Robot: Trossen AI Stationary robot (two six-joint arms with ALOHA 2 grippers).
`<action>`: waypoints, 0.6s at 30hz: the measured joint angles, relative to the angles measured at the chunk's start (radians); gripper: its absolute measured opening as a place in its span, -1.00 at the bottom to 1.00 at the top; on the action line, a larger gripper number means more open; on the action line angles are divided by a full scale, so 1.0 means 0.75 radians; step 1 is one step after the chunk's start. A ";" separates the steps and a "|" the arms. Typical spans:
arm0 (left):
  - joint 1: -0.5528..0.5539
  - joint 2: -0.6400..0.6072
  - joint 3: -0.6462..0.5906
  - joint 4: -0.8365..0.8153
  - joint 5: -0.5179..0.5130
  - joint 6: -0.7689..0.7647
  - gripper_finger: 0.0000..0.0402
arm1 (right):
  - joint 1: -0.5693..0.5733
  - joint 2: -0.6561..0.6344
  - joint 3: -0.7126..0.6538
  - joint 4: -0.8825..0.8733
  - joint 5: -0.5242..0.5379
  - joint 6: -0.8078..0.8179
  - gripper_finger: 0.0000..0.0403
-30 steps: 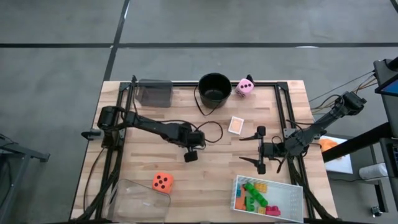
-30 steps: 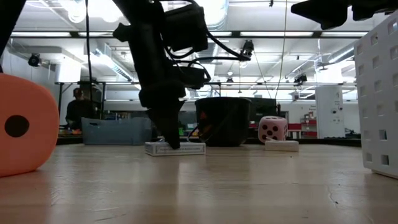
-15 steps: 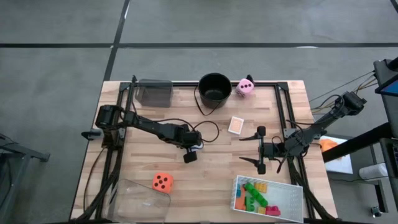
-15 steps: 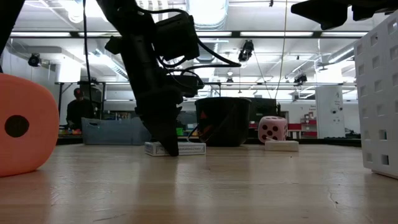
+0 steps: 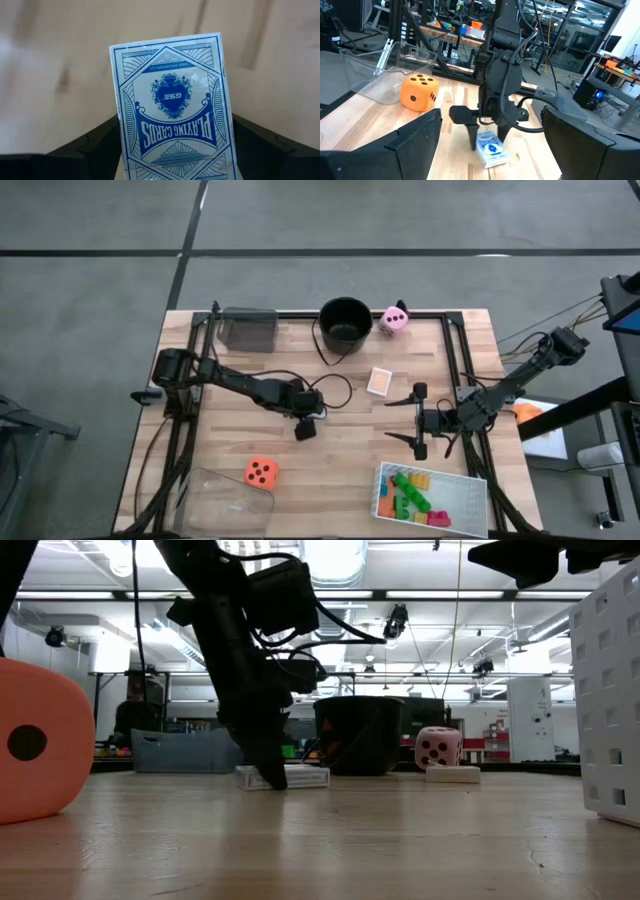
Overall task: Pick & Place Toys
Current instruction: Put the blue deck of cards into the black bin
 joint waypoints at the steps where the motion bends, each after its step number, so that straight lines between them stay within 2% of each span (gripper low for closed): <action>1: -0.002 -0.011 -0.002 -0.004 -0.012 0.003 0.52 | 0.000 0.000 0.000 -0.001 0.000 0.002 0.68; 5: -0.020 -0.078 -0.005 -0.007 -0.110 0.033 0.52 | 0.000 0.000 0.000 -0.006 0.000 0.003 0.68; 10: -0.043 -0.180 -0.063 0.122 -0.132 0.088 0.52 | 0.000 0.000 0.000 -0.007 -0.001 0.003 0.68; 14: -0.047 -0.299 -0.221 0.440 -0.102 0.153 0.52 | 0.000 0.000 0.000 -0.015 -0.002 0.014 0.68; 18: -0.048 -0.427 -0.459 0.821 0.010 0.210 0.52 | 0.000 0.000 0.000 -0.023 -0.006 0.019 0.68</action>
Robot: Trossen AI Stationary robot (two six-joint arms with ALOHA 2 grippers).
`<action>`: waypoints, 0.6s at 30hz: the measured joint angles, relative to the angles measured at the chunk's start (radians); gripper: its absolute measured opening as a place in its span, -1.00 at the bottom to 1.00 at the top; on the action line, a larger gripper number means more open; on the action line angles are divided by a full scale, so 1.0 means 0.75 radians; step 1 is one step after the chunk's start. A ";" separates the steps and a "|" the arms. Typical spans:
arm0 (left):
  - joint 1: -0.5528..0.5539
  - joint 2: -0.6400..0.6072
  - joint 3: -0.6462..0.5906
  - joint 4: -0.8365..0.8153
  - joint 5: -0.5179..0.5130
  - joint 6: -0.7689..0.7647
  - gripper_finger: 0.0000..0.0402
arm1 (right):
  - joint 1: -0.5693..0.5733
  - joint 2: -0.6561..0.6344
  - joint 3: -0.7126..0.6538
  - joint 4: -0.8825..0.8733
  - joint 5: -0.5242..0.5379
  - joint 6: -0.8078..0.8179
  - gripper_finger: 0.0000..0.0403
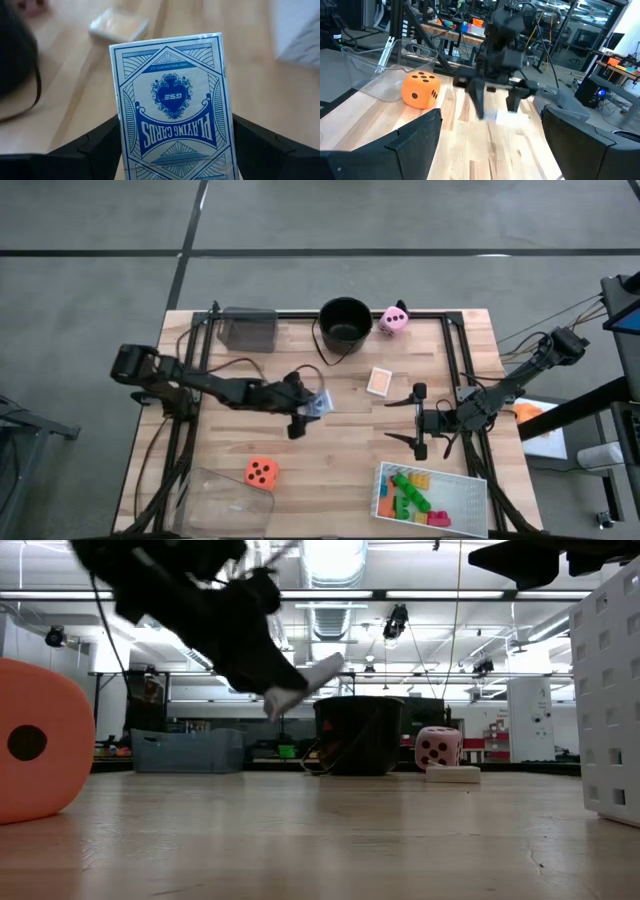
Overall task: Pick & Place Toys
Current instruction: Put the blue deck of cards into the black bin
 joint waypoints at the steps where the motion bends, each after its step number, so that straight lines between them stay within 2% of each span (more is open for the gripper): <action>1: 0.004 -0.036 -0.059 0.098 0.012 0.002 0.52 | 0.000 0.000 0.000 0.000 0.000 0.000 0.68; 4: 0.033 -0.157 -0.209 0.291 -0.006 -0.001 0.52 | 0.000 0.000 -0.001 -0.003 0.000 0.001 0.68; 8: 0.108 -0.339 -0.326 0.327 -0.159 -0.051 0.52 | -0.001 0.003 -0.001 0.000 0.000 0.004 0.68; 12: 0.233 -0.499 -0.400 0.285 -0.311 -0.104 0.52 | -0.002 0.003 -0.001 0.000 0.000 0.004 0.68; 18: 0.531 -0.597 -0.416 0.075 -0.331 -0.254 0.52 | -0.002 0.003 -0.001 0.001 0.000 0.004 0.68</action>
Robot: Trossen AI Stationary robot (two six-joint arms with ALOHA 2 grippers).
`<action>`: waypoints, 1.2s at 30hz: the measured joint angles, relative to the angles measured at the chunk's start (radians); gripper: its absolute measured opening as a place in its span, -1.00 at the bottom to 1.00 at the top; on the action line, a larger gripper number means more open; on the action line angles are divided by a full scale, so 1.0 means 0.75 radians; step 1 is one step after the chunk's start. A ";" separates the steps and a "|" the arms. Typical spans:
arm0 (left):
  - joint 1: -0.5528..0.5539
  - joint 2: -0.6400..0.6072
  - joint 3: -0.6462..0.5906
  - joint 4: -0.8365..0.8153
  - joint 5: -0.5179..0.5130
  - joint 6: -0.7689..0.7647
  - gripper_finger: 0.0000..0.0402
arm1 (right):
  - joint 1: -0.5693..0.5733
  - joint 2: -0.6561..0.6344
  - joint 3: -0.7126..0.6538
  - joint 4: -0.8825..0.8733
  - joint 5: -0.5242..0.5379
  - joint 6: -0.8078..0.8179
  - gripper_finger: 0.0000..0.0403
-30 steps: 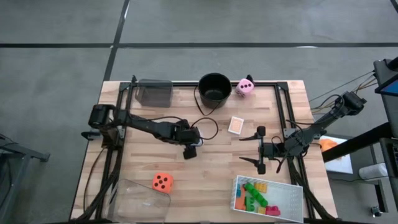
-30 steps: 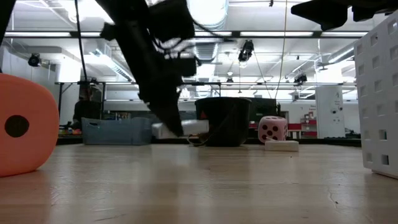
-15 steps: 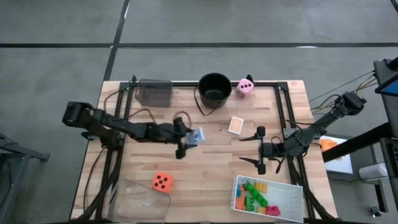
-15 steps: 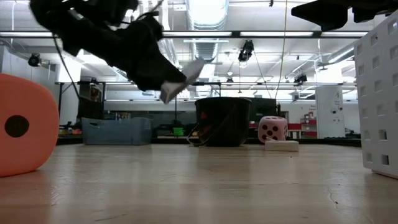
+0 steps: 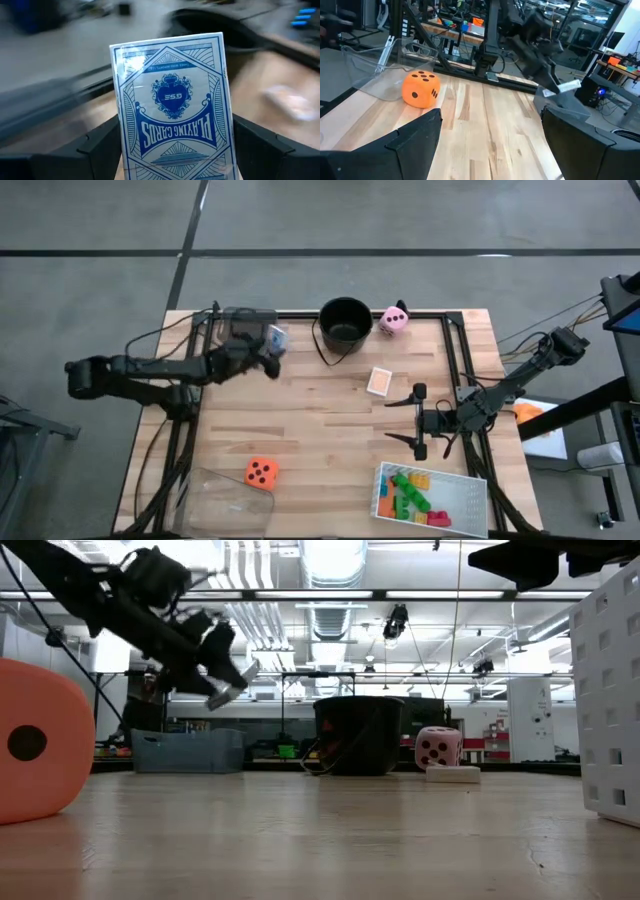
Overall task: Pick & Place Toys
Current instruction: Put the blue deck of cards into the black bin, then put the yellow deck of cards into the black bin
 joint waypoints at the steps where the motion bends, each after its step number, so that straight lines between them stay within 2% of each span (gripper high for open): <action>1: 0.051 0.001 -0.003 -0.024 0.000 -0.017 0.52 | 0.000 0.000 0.000 -0.001 0.000 0.000 0.68; 7: 0.287 0.030 -0.004 -0.107 0.001 -0.064 0.52 | 0.000 0.000 0.000 -0.001 0.000 0.000 0.68; 13: 0.406 0.031 -0.005 -0.153 0.032 -0.067 0.52 | -0.001 0.000 0.000 -0.001 0.000 0.000 0.68; 19: 0.414 0.030 -0.010 -0.167 0.065 -0.071 0.91 | -0.001 0.001 0.000 -0.001 0.000 0.000 0.68; 26: 0.414 0.030 -0.010 -0.164 0.032 -0.073 0.70 | -0.001 0.001 0.000 -0.001 0.000 0.000 0.68; 31: 0.414 0.027 -0.008 -0.157 0.026 -0.070 0.66 | -0.001 0.001 0.000 -0.001 0.000 0.000 0.68; 33: 0.407 0.023 -0.009 -0.126 0.065 -0.051 0.66 | -0.001 0.001 0.000 -0.001 0.000 0.002 0.68; 36: 0.376 0.010 -0.009 -0.039 0.220 0.009 0.66 | -0.005 0.001 0.000 -0.001 0.002 0.022 0.68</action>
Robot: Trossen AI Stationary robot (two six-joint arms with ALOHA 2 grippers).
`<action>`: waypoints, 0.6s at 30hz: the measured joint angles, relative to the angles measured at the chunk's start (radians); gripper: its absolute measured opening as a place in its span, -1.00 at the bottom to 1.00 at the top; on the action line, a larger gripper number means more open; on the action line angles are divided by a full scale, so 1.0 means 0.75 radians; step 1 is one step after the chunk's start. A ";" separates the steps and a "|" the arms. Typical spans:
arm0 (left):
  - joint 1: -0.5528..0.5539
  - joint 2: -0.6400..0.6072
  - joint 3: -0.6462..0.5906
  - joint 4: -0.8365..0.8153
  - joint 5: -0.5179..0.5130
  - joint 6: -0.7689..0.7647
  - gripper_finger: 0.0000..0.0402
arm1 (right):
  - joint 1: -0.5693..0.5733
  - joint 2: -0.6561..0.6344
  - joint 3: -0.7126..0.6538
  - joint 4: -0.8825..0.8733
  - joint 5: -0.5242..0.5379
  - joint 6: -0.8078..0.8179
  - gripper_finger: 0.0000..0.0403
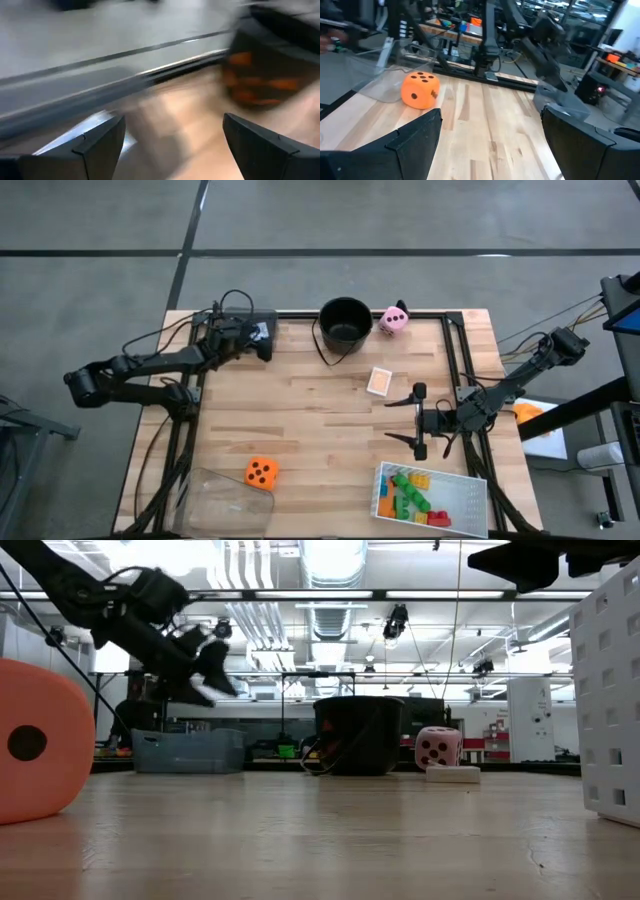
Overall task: Pick & Place Toys
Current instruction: Put the yellow deck of cards into the black bin
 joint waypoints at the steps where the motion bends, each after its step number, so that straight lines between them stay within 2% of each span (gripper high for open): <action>1: -0.020 -0.005 -0.001 0.041 0.060 0.024 0.66 | -0.005 0.000 0.000 0.000 0.009 0.008 0.68; 6: -0.181 -0.010 -0.001 0.235 0.269 0.105 0.66 | -0.102 0.007 0.013 -0.050 0.080 0.071 0.68; 10: -0.351 -0.010 -0.001 0.280 0.282 0.158 0.66 | -0.265 0.033 0.097 -0.273 0.038 0.195 0.68; 13: -0.487 -0.010 -0.001 0.305 0.282 0.197 0.66 | -0.407 0.082 0.184 -0.475 -0.054 0.281 0.68; 18: -0.684 -0.010 -0.001 0.307 0.266 0.213 0.67 | -0.668 0.224 0.383 -0.820 -0.303 0.416 0.62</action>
